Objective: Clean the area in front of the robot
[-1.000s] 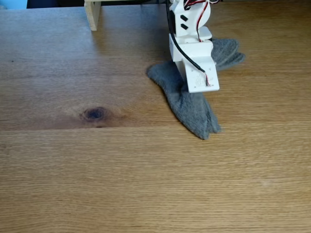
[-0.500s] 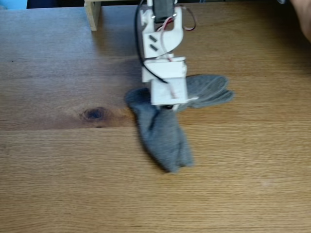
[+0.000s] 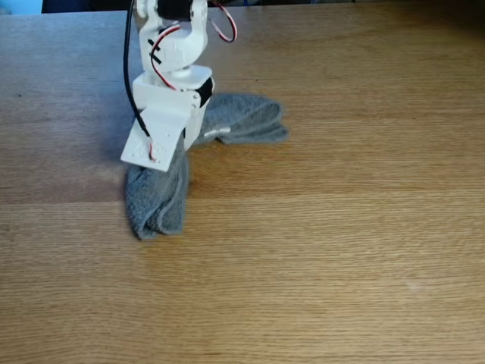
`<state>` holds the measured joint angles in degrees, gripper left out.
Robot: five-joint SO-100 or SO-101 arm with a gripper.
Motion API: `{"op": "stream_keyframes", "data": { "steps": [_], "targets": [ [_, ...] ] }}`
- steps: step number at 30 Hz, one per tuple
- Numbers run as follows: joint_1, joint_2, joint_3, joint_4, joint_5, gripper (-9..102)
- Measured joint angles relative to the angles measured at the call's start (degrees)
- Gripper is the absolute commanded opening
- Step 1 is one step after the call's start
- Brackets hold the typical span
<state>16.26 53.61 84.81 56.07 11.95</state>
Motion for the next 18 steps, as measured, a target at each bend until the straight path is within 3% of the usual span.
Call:
{"op": "stream_keyframes", "data": {
  "steps": [8, 18],
  "targets": [
    [2.90, 16.35, 0.70, 12.30, -10.55, 0],
    [26.28, 18.63, 0.70, 17.23, -19.60, 0]
  ]
}}
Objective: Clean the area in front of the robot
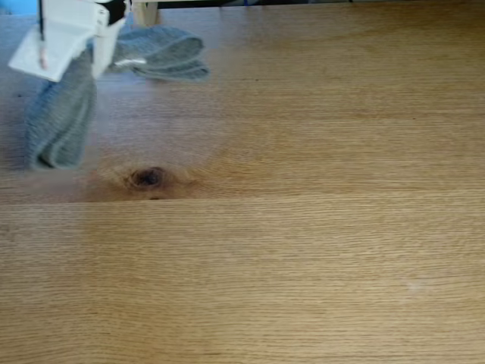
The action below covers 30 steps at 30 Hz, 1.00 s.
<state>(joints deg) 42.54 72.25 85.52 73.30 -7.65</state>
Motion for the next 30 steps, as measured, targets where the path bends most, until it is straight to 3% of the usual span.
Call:
{"op": "stream_keyframes", "data": {
  "steps": [4, 7, 11, 17, 23, 30],
  "targets": [
    [9.32, -6.77, 0.00, -0.26, -2.72, 0],
    [13.62, -9.84, 0.00, 0.18, -5.62, 12],
    [15.47, -10.90, 0.00, 1.41, -7.73, 23],
    [14.94, -10.90, 0.00, 1.14, -7.82, 25],
    [7.82, -7.38, 0.00, 1.49, -4.92, 15],
    [-11.34, 4.83, 0.00, 1.93, 8.88, 1]
  ]
}}
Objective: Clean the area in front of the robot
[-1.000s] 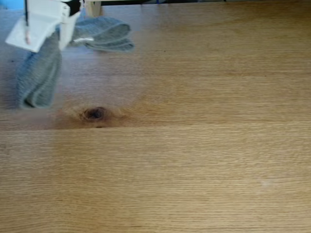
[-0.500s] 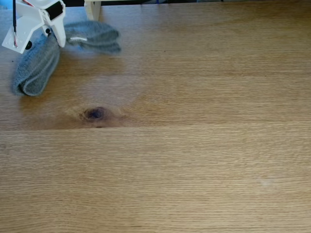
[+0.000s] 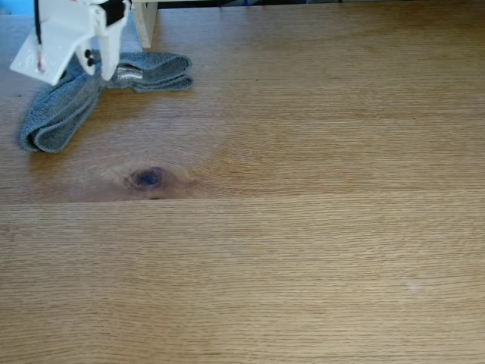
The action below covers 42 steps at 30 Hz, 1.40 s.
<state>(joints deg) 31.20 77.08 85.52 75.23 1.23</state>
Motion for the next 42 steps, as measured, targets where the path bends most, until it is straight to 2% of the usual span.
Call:
{"op": "stream_keyframes", "data": {
  "steps": [7, 11, 14, 19, 31, 37, 42],
  "targets": [
    [-22.24, 10.63, 0.00, 1.58, 12.83, 0],
    [-29.36, 15.03, 0.35, 0.70, 19.25, 0],
    [-32.17, 19.16, 4.04, -2.20, 19.86, 0],
    [-32.78, 28.56, 18.28, -11.16, 15.38, 0],
    [-26.98, 58.10, 66.80, -32.70, 2.02, 0],
    [-26.89, 74.09, 87.01, -37.00, -0.53, 0],
    [-30.59, 88.42, 97.91, -34.01, -1.14, 0]
  ]
}}
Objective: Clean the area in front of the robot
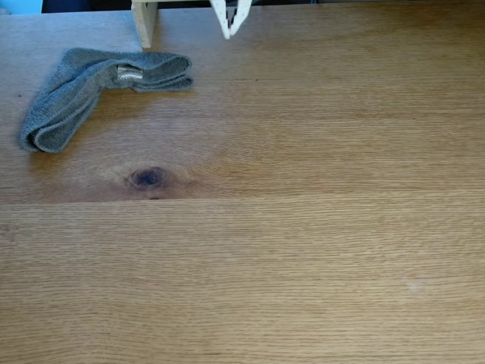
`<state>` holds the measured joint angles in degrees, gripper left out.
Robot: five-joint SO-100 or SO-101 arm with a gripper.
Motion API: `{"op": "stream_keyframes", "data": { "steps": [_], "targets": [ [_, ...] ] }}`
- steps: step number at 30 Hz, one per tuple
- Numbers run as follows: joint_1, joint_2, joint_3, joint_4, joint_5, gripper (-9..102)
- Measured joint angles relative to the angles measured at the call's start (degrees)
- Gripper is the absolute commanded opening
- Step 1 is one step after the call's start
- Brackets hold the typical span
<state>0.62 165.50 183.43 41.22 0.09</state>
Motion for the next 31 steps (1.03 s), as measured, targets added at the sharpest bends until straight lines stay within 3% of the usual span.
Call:
{"op": "stream_keyframes", "data": {
  "steps": [12, 31],
  "targets": [
    [-4.39, 20.57, 2.64, 28.65, 6.77, 0],
    [-3.69, 23.55, 2.64, 31.20, 7.29, 0]
  ]
}}
